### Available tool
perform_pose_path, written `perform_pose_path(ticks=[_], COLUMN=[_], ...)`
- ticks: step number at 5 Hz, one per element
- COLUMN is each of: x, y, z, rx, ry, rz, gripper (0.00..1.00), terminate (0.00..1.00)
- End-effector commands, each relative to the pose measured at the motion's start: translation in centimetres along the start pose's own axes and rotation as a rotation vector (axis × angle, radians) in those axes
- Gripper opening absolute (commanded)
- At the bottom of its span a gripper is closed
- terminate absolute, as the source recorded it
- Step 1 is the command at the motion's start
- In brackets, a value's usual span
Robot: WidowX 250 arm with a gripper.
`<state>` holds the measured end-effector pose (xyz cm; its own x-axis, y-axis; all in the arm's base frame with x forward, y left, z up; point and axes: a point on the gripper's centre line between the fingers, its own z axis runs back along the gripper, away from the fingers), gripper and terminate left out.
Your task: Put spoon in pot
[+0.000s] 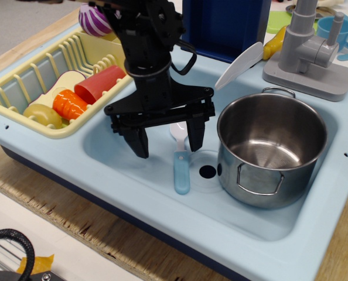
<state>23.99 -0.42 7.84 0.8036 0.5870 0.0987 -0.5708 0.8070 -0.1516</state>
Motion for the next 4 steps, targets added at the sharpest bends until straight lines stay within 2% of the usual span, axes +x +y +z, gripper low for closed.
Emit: perform_pose_path(ticks=[1,3,4], x=[0.4,0.1,0.0], y=[-0.6,-0.8,-1.1], z=[0.2,-1.7,-3.0], rx=[0.016,0.078,0.153], ry=[-0.003,0.076,0.144], rz=[0.018,0.055,0.070], gripper=[1.00,1.00,1.00], terminate=[0.00,0.00,0.00])
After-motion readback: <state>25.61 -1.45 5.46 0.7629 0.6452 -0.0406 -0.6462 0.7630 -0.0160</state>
